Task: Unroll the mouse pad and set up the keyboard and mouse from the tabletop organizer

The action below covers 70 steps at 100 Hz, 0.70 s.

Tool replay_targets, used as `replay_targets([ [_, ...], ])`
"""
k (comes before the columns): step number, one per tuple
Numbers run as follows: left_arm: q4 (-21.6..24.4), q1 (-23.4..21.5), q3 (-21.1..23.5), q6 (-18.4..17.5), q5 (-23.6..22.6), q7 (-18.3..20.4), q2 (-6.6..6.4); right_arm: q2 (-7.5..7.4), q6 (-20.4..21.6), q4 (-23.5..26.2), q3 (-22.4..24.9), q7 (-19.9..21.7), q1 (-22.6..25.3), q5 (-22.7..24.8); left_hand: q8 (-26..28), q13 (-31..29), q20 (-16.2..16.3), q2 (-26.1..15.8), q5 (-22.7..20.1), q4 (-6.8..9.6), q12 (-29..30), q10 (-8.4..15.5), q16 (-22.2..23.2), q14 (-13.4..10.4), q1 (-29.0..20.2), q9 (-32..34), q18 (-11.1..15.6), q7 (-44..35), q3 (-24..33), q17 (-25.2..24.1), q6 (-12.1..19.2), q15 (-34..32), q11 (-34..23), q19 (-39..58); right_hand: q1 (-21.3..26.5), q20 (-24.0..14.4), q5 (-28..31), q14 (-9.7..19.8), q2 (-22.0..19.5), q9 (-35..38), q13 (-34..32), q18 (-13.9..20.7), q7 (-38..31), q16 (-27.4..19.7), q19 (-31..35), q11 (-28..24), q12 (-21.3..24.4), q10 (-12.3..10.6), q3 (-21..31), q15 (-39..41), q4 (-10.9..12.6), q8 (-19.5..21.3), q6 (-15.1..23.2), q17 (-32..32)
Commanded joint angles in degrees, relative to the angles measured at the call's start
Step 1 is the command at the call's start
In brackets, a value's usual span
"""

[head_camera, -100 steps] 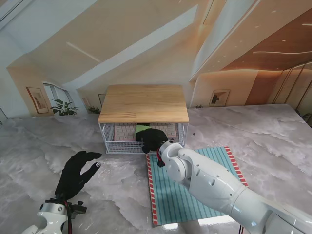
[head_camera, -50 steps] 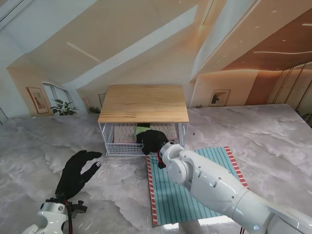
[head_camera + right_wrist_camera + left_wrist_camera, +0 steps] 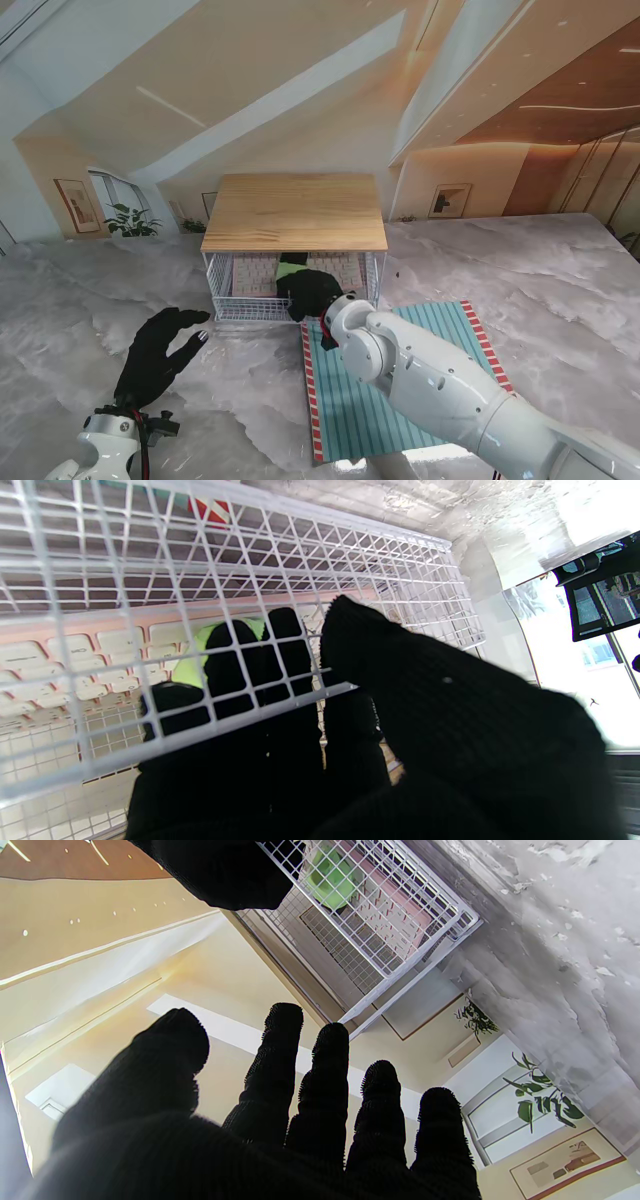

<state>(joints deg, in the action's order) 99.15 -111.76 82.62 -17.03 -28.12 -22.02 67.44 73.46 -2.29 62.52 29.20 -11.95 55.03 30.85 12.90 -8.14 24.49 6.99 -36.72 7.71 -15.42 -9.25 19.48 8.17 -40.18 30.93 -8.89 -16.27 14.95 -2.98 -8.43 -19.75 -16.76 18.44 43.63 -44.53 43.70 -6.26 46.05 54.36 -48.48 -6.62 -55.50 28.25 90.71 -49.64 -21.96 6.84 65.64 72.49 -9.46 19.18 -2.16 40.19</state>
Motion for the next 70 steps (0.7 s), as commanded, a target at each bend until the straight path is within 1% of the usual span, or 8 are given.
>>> replay_targets([
  [1, 0.51, -0.26, -0.22, -0.16, 0.01, 0.76, 0.33, 0.22, 0.54, 0.84, -0.29, 0.41, 0.54, 0.24, -0.62, 1.91, 0.7, -0.26, 0.65, 1.25, 0.76, 0.4, 0.02, -1.98, -0.13, -1.17, 1.81, 0.87, -1.02, -0.59, 0.19, 0.44, 0.61, -1.11, 2.55, -6.47, 3.86, -2.12, 1.42, 1.39, -3.29, 5.17, -2.22, 1.15, 10.65, -1.25, -0.41, 1.99, 0.47, 4.48, -0.64, 0.21, 1.23, 3.03],
  [34, 0.73, -0.46, -0.13, -0.16, -0.12, 0.67, 0.34, 0.03, 0.74, 1.96, 0.07, 0.34, 1.31, 0.22, -0.62, 1.92, 0.96, -0.24, 0.64, 1.24, 0.74, 0.41, -0.01, -1.95, -0.14, -1.1, 1.87, 0.87, -1.01, -0.62, 0.17, 0.53, 0.59, -1.52, 2.55, -6.51, 4.27, -2.11, 1.4, 1.83, -3.71, 5.21, -2.32, 1.32, 11.09, -1.45, -0.75, 2.05, 0.39, 4.93, -0.64, 0.36, 1.23, 3.5],
  [70, 0.9, -0.48, -0.15, -0.18, -0.07, 0.71, 0.33, -1.16, 0.43, 4.75, 1.39, 0.98, 3.45, 1.05, -0.63, 1.91, 1.22, -0.24, 0.66, 1.23, 0.75, 0.39, -0.01, -2.01, -0.06, -1.09, 1.86, 0.88, -1.03, -0.62, 0.19, 0.54, 0.6, -1.81, 2.51, -6.64, 4.66, -1.89, 1.32, 2.27, -4.03, 5.18, -2.36, 1.51, 11.59, -1.56, -1.09, 2.21, 0.27, 5.36, -0.62, 0.52, 1.09, 3.71],
])
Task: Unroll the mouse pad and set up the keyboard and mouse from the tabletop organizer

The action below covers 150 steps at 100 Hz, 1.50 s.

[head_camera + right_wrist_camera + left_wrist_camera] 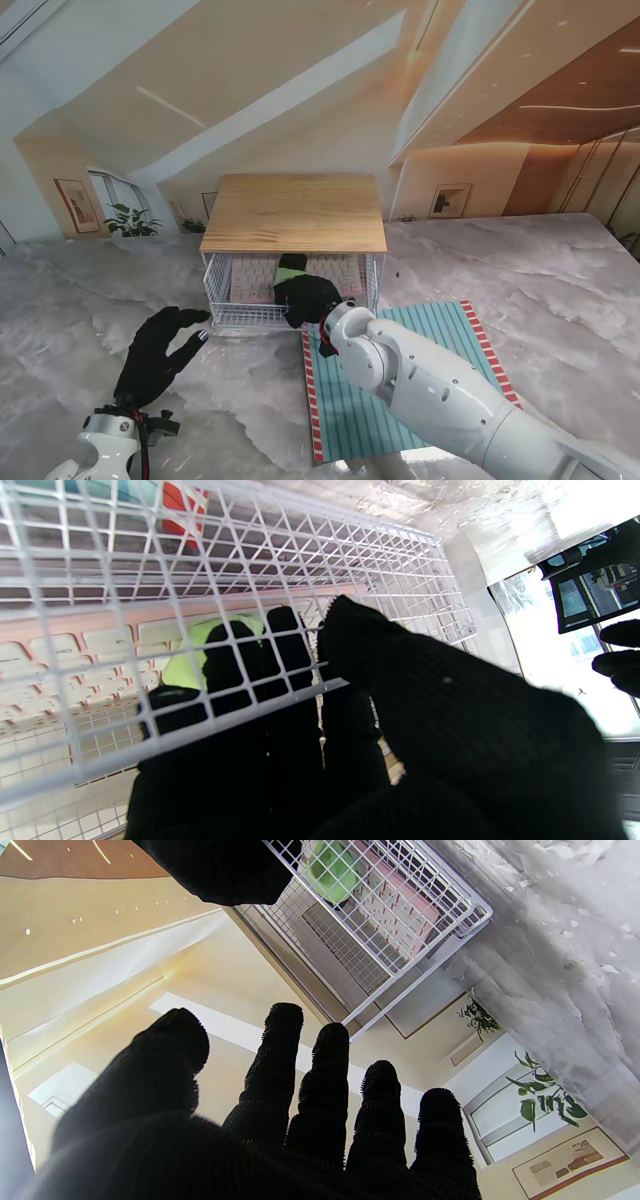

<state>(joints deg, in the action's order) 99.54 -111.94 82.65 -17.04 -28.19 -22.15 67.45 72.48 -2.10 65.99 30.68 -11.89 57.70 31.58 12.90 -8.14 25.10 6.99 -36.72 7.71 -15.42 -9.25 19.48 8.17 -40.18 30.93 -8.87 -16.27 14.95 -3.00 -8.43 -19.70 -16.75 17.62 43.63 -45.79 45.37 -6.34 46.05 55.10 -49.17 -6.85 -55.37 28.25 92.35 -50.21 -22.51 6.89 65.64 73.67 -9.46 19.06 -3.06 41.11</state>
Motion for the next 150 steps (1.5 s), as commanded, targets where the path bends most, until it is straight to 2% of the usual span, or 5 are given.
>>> replay_targets([
  [1, 0.51, -0.3, -0.18, -0.17, 0.01, 0.84, 0.32, -0.22, 0.22, 1.36, -0.04, 0.96, 0.83, 0.35, -0.62, 1.91, 0.62, -0.24, 0.61, 1.24, 0.75, 0.38, 0.0, -2.0, -0.09, -1.06, 1.84, 0.86, -1.01, -0.6, 0.19, 0.49, 0.58, -1.0, 2.52, -5.38, 3.0, -1.79, 1.34, 1.55, -3.39, 5.41, -2.49, 1.53, 9.98, -1.0, -0.56, 2.15, 0.27, 4.22, -0.62, 0.65, 2.06, 2.79],
  [69, 0.79, -0.32, 0.07, -0.38, -0.39, 0.31, 0.39, -2.7, -0.06, 7.4, 2.8, 2.57, 5.61, 2.74, -0.65, 1.93, 1.01, -0.26, 0.73, 1.23, 0.76, 0.44, -0.02, -1.98, -0.11, -1.14, 1.87, 0.92, -1.04, -0.57, 0.3, 0.56, 0.63, -1.4, 2.49, -5.55, 3.77, -1.65, 1.4, 2.36, -4.18, 5.37, -2.5, 2.11, 10.87, -0.98, -1.12, 2.37, 0.1, 4.76, -0.51, 0.99, 1.94, 3.55],
  [150, 1.69, -0.98, 1.51, -0.72, -1.0, -0.58, 0.55, -4.27, 0.23, 11.49, 5.06, 4.08, 9.54, 3.77, -0.7, 1.95, 1.23, -0.28, 0.7, 1.21, 0.8, 0.31, -0.04, -1.91, -0.12, -1.1, 1.77, 1.0, -1.13, -0.56, 0.19, 0.55, 0.68, -1.57, 2.32, -5.57, 4.27, -1.76, 1.37, 2.96, -4.82, 5.37, -2.41, 3.04, 11.44, -0.78, -1.56, 2.54, -0.09, 5.06, -0.44, 1.19, 1.93, 4.18],
])
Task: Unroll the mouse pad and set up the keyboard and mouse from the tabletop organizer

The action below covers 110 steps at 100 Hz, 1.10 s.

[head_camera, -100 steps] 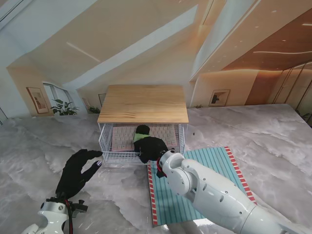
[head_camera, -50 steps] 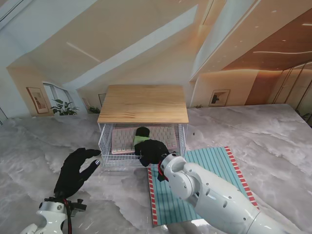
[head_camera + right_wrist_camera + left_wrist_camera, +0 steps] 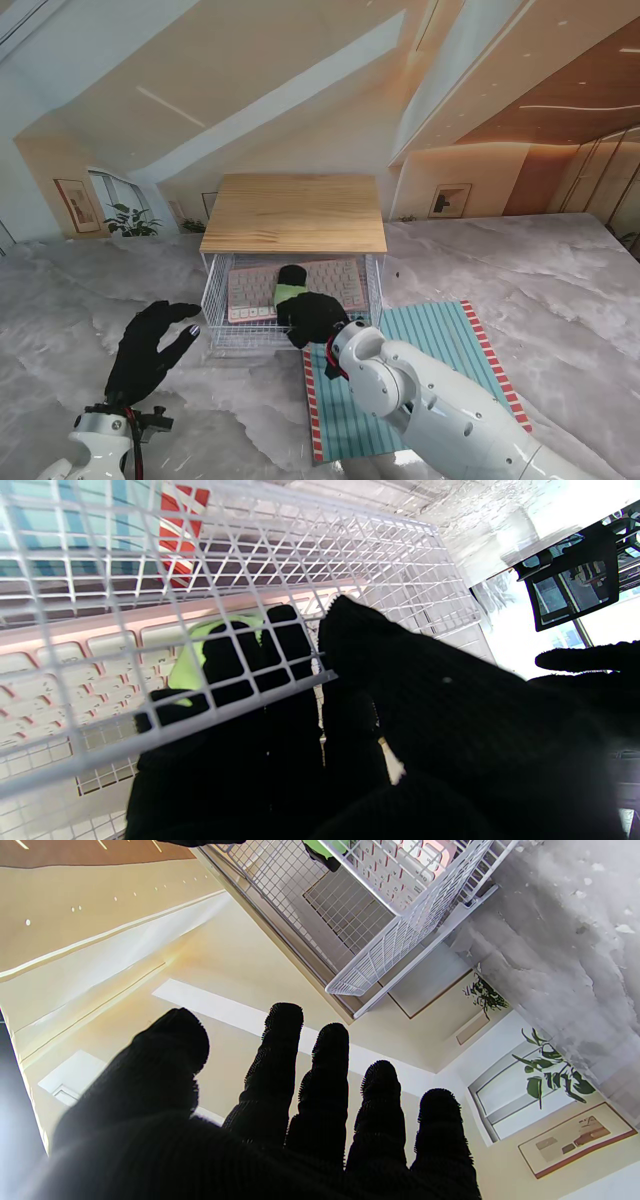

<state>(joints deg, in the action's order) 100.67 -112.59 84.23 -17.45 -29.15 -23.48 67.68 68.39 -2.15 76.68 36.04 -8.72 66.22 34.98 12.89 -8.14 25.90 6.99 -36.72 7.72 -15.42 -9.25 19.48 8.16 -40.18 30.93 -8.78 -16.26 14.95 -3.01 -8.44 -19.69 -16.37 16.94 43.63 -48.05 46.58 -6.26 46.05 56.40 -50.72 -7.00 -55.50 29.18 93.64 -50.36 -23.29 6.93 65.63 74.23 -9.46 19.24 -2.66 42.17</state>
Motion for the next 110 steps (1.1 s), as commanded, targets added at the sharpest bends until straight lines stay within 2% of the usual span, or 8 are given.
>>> replay_targets([
  [1, 0.56, -0.33, -0.07, -0.31, -0.04, 0.75, 0.32, -0.21, 0.27, 0.86, -0.28, 0.92, 1.07, 0.4, -0.69, 1.93, 0.43, -0.3, 0.69, 1.21, 0.81, 0.3, -0.03, -1.93, -0.11, -1.14, 1.7, 0.99, -1.12, -0.55, 0.21, 0.52, 0.32, -0.89, 2.32, -3.31, 3.09, -1.84, 1.4, 1.67, -3.28, 5.53, -2.29, 2.13, 10.17, -0.63, -0.79, 2.51, -0.09, 4.49, -0.45, 1.02, 1.48, 3.15],
  [38, 0.79, -0.53, -0.02, -0.38, -0.05, 0.75, 0.32, -0.68, 0.21, 2.66, 0.65, 0.92, 2.82, 1.13, -0.69, 1.93, 0.47, -0.3, 0.71, 1.22, 0.8, 0.42, -0.04, -1.95, -0.16, -1.13, 1.75, 1.01, -1.15, -0.54, 0.26, 0.54, 0.32, -0.95, 2.2, -3.28, 3.28, -1.82, 1.5, 1.92, -3.54, 5.49, -2.26, 2.85, 10.48, -0.55, -0.94, 2.63, -0.13, 4.49, -0.43, 1.06, 1.43, 3.43],
  [86, 0.95, -0.62, -0.32, -0.16, -0.05, 0.71, 0.32, -0.6, 0.31, 2.68, 0.97, 0.05, 3.38, 1.36, -0.68, 1.92, 0.5, -0.28, 0.65, 1.23, 0.8, 0.34, -0.06, -1.99, -0.19, -1.12, 1.77, 1.0, -1.16, -0.56, 0.15, 0.57, 0.31, -1.06, 1.65, -3.22, 3.26, -1.62, 1.72, 2.02, -3.85, 5.56, -2.14, 3.85, 10.95, -0.54, -1.18, 2.67, -0.05, 4.53, -0.42, 1.04, 1.32, 3.86],
  [100, 0.98, -0.65, -0.28, -0.21, -0.12, 0.63, 0.33, -0.61, 0.36, 2.82, 1.27, -0.47, 3.68, 1.69, -0.68, 1.92, 0.54, -0.27, 0.65, 1.24, 0.81, 0.36, -0.05, -1.93, -0.15, -1.08, 1.72, 1.0, -1.15, -0.56, 0.22, 0.56, 0.32, -1.06, -0.16, -3.11, 2.55, -1.63, 2.45, 1.2, -2.97, 5.49, -1.57, 4.27, 10.72, 0.1, -0.94, 2.48, -0.28, 3.84, -0.56, 0.71, 1.25, 2.99],
  [110, 1.01, -0.68, -0.31, -0.13, -0.14, 0.6, 0.33, -0.71, 0.59, 3.29, 1.84, -0.51, 4.2, 1.6, -0.67, 1.97, 0.55, -0.3, 0.62, 1.24, 0.8, 0.3, -0.06, -1.78, -0.19, -1.05, 1.75, 0.98, -1.15, -0.54, 0.24, 0.59, 0.3, -1.06, -3.75, -2.96, 1.6, -1.94, 3.59, -0.51, -1.17, 4.81, -0.55, 4.83, 9.47, 0.8, -0.66, 2.33, 0.04, 1.74, -0.5, 0.06, 1.23, 0.6],
])
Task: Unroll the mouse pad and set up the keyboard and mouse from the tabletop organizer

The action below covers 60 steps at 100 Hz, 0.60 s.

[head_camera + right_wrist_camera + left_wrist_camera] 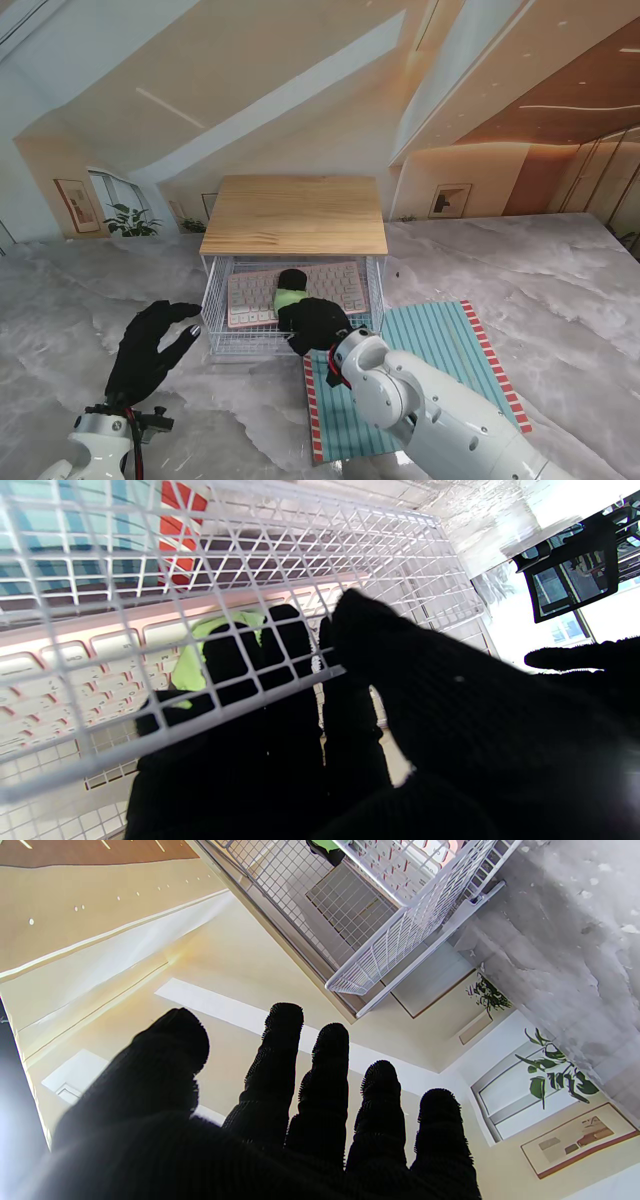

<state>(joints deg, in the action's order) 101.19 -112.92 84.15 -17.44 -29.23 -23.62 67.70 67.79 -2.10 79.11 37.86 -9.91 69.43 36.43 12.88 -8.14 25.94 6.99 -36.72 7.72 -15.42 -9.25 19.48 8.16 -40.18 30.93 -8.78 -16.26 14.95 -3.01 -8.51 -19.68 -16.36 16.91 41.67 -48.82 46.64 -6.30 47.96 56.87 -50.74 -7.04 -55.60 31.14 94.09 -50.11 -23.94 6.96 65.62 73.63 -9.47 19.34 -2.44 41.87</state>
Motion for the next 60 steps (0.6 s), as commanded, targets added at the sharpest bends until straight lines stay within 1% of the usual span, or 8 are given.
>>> replay_targets([
  [1, 0.5, -0.35, -0.24, -0.14, -0.05, 0.74, 0.32, -0.13, 0.59, 0.92, 0.09, 0.67, 1.05, 0.18, -0.67, 1.95, 0.51, -0.27, 0.64, 1.24, 0.79, 0.38, -0.06, -1.85, -0.18, -1.03, 1.74, 0.98, -1.15, -0.54, 0.29, 0.58, 0.27, -1.03, -2.25, -2.11, 1.21, -1.88, 1.83, -1.47, -0.7, 4.66, -0.17, 2.82, 8.49, 0.81, 0.14, 2.16, 0.0, 1.71, -0.48, -0.21, 1.14, 0.24],
  [9, 0.52, -0.37, -0.26, -0.09, -0.06, 0.74, 0.31, -0.33, 0.8, 1.64, 0.8, 0.47, 1.73, 0.64, -0.67, 1.93, 0.52, -0.34, 0.69, 1.22, 0.8, 0.36, -0.04, -1.88, -0.09, -1.13, 1.78, 1.0, -1.2, -0.52, 0.33, 0.54, 0.3, -1.04, -5.3, -1.86, -0.08, -1.56, 2.34, -4.28, 1.63, 3.42, 1.97, 2.66, 5.34, 1.73, 0.69, 1.21, -0.12, -1.76, -0.18, -0.82, 1.61, -3.21],
  [10, 0.52, -0.37, -0.26, -0.08, -0.07, 0.74, 0.31, -0.36, 0.8, 1.78, 0.92, 0.48, 1.84, 0.67, -0.67, 1.93, 0.52, -0.35, 0.71, 1.22, 0.8, 0.37, -0.04, -1.86, -0.09, -1.11, 1.77, 1.01, -1.2, -0.53, 0.31, 0.54, 0.29, -1.04, -6.36, -2.22, 0.02, -1.54, 2.03, -5.12, 2.22, 2.9, 4.08, 3.06, 4.15, 1.91, 0.72, 1.03, -0.26, -2.98, 0.11, 0.32, 1.68, -4.18],
  [17, 0.54, -0.39, -0.28, -0.05, 0.0, 0.7, 0.33, -0.51, 0.72, 2.7, 1.74, 0.38, 2.66, 0.84, -0.67, 1.93, 0.51, -0.3, 0.65, 1.23, 0.8, 0.35, -0.03, -1.92, -0.15, -1.1, 1.73, 0.99, -1.18, -0.57, 0.28, 0.53, 0.3, -1.07, -9.21, -1.7, 0.37, -1.66, 0.95, -6.54, 3.29, 1.08, 8.47, 2.06, 0.86, 3.87, 1.35, 0.57, -1.09, -7.11, 1.22, 1.14, 1.69, -6.61],
  [26, 0.55, -0.43, -0.28, -0.01, -0.07, 0.67, 0.33, -0.76, 0.69, 4.17, 3.02, 0.11, 3.98, 1.29, -0.67, 1.95, 0.53, -0.34, 0.69, 1.21, 0.79, 0.41, -0.04, -1.87, -0.07, -1.05, 1.75, 1.0, -1.22, -0.54, 0.38, 0.55, 0.27, -1.05, -13.78, -0.74, 1.05, -1.8, -2.45, -7.59, 4.02, -0.73, 16.86, 0.28, -2.31, 7.2, 2.59, 0.38, -3.93, -12.46, 5.0, 6.15, 1.73, -8.4],
  [31, 0.56, -0.45, -0.27, -0.02, -0.06, 0.63, 0.34, -0.91, 0.64, 5.13, 3.8, -0.01, 4.81, 1.57, -0.66, 1.93, 0.53, -0.29, 0.66, 1.23, 0.8, 0.42, -0.04, -1.91, -0.14, -1.12, 1.75, 0.98, -1.19, -0.56, 0.34, 0.55, 0.3, -1.07, -15.59, 0.14, 0.5, -1.77, -4.23, -8.5, 4.45, -1.82, 19.44, -0.96, -4.54, 8.86, 3.15, 0.27, -5.15, -15.56, 6.77, 8.47, 1.99, -9.69],
  [45, 0.56, -0.5, -0.29, 0.01, -0.09, 0.53, 0.35, -1.01, 0.8, 7.44, 6.02, -1.62, 7.14, 2.31, -0.67, 1.93, 0.53, -0.34, 0.73, 1.22, 0.8, 0.37, -0.04, -1.9, -0.12, -1.11, 1.75, 1.0, -1.21, -0.56, 0.25, 0.55, 0.3, -1.08, -17.62, 3.21, -1.42, -2.13, -6.57, -10.64, 5.6, -5.36, 21.9, -4.11, -11.39, 12.19, 4.28, -0.01, -7.05, -23.36, 7.65, 9.71, 3.14, -13.69],
  [60, 0.57, -0.6, -0.38, 0.12, -0.07, 0.31, 0.4, -1.03, 0.96, 9.83, 8.39, -3.15, 9.12, 2.84, -0.68, 1.94, 0.56, -0.35, 0.67, 1.21, 0.8, 0.36, -0.04, -1.89, -0.13, -1.09, 1.76, 0.99, -1.22, -0.55, 0.24, 0.54, 0.29, -1.06, -17.09, 7.51, -2.29, -2.77, -8.08, -11.76, 5.89, -8.5, 23.14, -7.04, -17.75, 14.74, 5.11, -0.47, -7.13, -30.42, 7.96, 9.34, 3.81, -16.46],
])
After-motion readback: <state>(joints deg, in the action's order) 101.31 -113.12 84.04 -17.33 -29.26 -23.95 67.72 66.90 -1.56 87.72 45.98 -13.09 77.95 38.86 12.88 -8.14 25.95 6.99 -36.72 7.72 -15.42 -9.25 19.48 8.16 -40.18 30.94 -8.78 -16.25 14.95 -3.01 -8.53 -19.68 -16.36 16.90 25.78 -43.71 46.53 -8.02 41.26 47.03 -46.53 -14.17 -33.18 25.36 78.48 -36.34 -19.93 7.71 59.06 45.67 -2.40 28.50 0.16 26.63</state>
